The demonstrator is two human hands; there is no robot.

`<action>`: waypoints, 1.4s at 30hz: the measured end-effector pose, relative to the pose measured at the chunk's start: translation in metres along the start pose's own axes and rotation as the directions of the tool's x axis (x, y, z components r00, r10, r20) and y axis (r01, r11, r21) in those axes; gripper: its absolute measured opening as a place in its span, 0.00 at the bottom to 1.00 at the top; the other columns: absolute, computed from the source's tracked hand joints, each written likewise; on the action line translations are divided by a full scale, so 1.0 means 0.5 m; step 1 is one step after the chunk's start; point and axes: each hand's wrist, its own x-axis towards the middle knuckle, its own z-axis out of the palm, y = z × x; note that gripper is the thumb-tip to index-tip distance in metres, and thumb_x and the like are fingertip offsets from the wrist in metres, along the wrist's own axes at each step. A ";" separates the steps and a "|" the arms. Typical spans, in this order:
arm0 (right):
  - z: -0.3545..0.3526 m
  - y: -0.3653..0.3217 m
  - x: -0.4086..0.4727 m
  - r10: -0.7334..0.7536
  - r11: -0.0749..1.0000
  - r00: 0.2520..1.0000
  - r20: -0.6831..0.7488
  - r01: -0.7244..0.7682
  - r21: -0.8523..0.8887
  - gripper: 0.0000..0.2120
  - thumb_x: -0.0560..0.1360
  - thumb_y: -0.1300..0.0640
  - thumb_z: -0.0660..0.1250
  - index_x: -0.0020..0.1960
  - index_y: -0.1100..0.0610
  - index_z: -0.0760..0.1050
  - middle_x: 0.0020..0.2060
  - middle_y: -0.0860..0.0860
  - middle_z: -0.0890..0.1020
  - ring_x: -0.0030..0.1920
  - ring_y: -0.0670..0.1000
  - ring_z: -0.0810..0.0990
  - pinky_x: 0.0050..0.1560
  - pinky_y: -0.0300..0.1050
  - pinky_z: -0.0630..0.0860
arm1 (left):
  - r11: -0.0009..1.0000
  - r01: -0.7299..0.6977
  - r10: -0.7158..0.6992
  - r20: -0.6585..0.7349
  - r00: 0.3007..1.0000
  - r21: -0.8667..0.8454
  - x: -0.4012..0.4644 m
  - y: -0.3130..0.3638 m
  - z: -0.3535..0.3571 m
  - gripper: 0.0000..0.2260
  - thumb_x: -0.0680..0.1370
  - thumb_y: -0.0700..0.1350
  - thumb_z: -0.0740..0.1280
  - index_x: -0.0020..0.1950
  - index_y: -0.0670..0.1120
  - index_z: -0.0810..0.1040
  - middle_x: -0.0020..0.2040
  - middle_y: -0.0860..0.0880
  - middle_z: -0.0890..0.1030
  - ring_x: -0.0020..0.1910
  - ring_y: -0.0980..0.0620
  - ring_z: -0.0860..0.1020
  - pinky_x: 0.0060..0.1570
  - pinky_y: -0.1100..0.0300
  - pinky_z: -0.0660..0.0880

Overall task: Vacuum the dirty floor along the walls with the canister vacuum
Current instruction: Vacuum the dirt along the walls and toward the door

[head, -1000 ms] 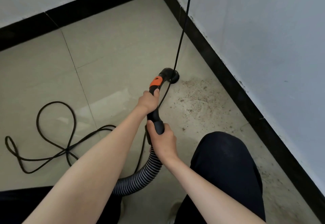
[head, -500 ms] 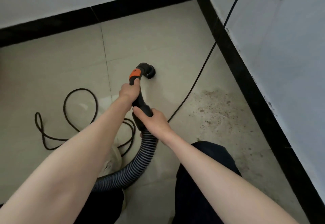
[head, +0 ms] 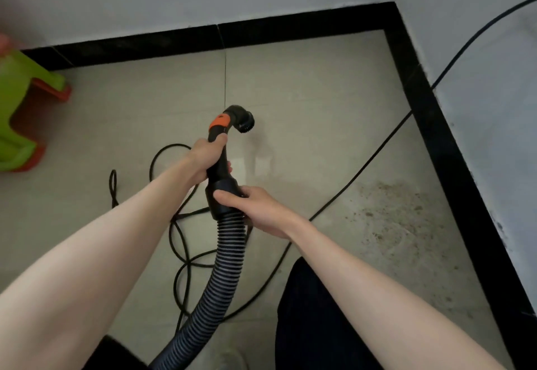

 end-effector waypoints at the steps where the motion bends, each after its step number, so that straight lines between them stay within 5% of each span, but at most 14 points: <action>1: -0.006 0.000 0.007 0.033 0.999 0.998 0.054 -0.034 0.017 0.17 0.78 0.49 0.67 0.60 0.61 0.75 0.54 0.57 0.82 0.56 0.54 0.81 0.60 0.47 0.77 | 1.000 0.008 -0.008 0.008 1.000 -0.002 0.000 -0.009 -0.014 0.12 0.82 0.49 0.58 0.52 0.39 0.67 0.36 0.43 0.73 0.30 0.48 0.73 0.29 0.57 0.74; 4: -0.028 -0.003 0.036 0.087 0.989 0.995 -0.049 -0.080 0.122 0.18 0.81 0.53 0.62 0.65 0.65 0.73 0.50 0.58 0.82 0.49 0.53 0.82 0.53 0.44 0.79 | 1.000 -0.012 0.012 0.049 0.999 0.000 0.010 -0.037 -0.046 0.12 0.82 0.49 0.58 0.46 0.41 0.67 0.35 0.44 0.71 0.28 0.49 0.72 0.24 0.61 0.74; 7: -0.051 0.002 0.077 0.145 0.981 0.938 -0.316 -0.095 0.167 0.16 0.82 0.58 0.60 0.65 0.67 0.72 0.43 0.58 0.81 0.40 0.52 0.80 0.44 0.40 0.78 | 0.991 -0.076 0.067 0.086 0.994 0.109 0.012 -0.054 -0.064 0.12 0.82 0.49 0.59 0.51 0.40 0.66 0.37 0.44 0.71 0.28 0.50 0.73 0.22 0.63 0.73; 10: -0.055 0.006 0.110 0.167 0.976 0.914 -0.370 -0.099 0.196 0.18 0.82 0.56 0.59 0.66 0.67 0.72 0.42 0.57 0.80 0.40 0.51 0.78 0.42 0.40 0.77 | 0.929 -0.183 0.143 0.145 0.979 0.321 0.012 -0.080 -0.072 0.12 0.81 0.51 0.59 0.55 0.41 0.67 0.37 0.45 0.73 0.28 0.50 0.74 0.24 0.61 0.73; 14: -0.022 0.008 0.149 0.212 0.934 0.920 -0.329 -0.091 0.347 0.26 0.82 0.49 0.59 0.71 0.68 0.65 0.62 0.65 0.76 0.60 0.58 0.78 0.55 0.46 0.76 | 0.806 -0.242 0.133 0.233 0.963 0.540 -0.001 -0.165 -0.092 0.12 0.80 0.52 0.60 0.55 0.43 0.68 0.32 0.46 0.75 0.25 0.50 0.74 0.25 0.61 0.71; 18: 0.032 0.041 0.182 0.310 0.887 0.898 -0.312 -0.155 0.435 0.27 0.80 0.51 0.64 0.71 0.66 0.63 0.65 0.66 0.74 0.65 0.61 0.76 0.57 0.49 0.75 | 0.797 -0.252 0.149 0.226 0.963 0.549 -0.027 -0.256 -0.129 0.11 0.80 0.50 0.61 0.55 0.43 0.68 0.33 0.46 0.75 0.25 0.50 0.74 0.22 0.65 0.68; 23: 0.089 0.082 0.209 0.333 0.835 0.881 -0.336 -0.111 0.539 0.18 0.79 0.58 0.67 0.65 0.63 0.69 0.63 0.63 0.77 0.62 0.59 0.78 0.52 0.48 0.76 | 0.770 -0.282 0.178 0.232 0.956 0.572 -0.040 -0.315 -0.152 0.10 0.78 0.49 0.63 0.55 0.47 0.68 0.36 0.50 0.74 0.32 0.53 0.74 0.30 0.60 0.67; 28: 0.098 0.106 0.204 0.333 0.760 0.901 -0.277 -0.082 0.645 0.04 0.80 0.60 0.64 0.49 0.61 0.72 0.55 0.61 0.79 0.55 0.57 0.79 0.51 0.48 0.76 | 0.807 -0.228 0.110 0.241 0.964 0.544 -0.027 -0.318 -0.145 0.14 0.77 0.54 0.64 0.54 0.46 0.70 0.37 0.48 0.77 0.31 0.50 0.77 0.30 0.59 0.70; 32: 0.084 0.119 0.188 0.324 0.751 0.905 -0.274 -0.069 0.657 0.09 0.80 0.60 0.64 0.57 0.63 0.72 0.52 0.60 0.80 0.46 0.54 0.80 0.38 0.43 0.79 | 0.903 -0.198 0.088 0.286 0.954 0.383 -0.021 -0.316 -0.110 0.16 0.78 0.57 0.62 0.56 0.47 0.69 0.33 0.44 0.78 0.24 0.47 0.77 0.23 0.60 0.72; 36: 0.070 0.150 0.160 0.317 0.763 0.902 -0.294 -0.059 0.644 0.09 0.79 0.60 0.64 0.57 0.63 0.73 0.44 0.57 0.81 0.43 0.51 0.80 0.37 0.40 0.79 | 0.860 -0.247 0.081 0.358 0.930 0.446 -0.032 -0.334 -0.096 0.14 0.79 0.56 0.60 0.56 0.47 0.67 0.28 0.46 0.77 0.21 0.50 0.75 0.23 0.61 0.72; 42: 0.115 0.194 0.137 0.340 0.787 0.896 -0.286 -0.105 0.608 0.09 0.79 0.60 0.64 0.57 0.64 0.72 0.46 0.58 0.79 0.43 0.53 0.79 0.38 0.42 0.79 | 0.817 -0.245 0.000 0.424 0.906 0.523 -0.055 -0.378 -0.132 0.13 0.79 0.56 0.61 0.53 0.47 0.67 0.34 0.47 0.76 0.31 0.50 0.75 0.31 0.59 0.70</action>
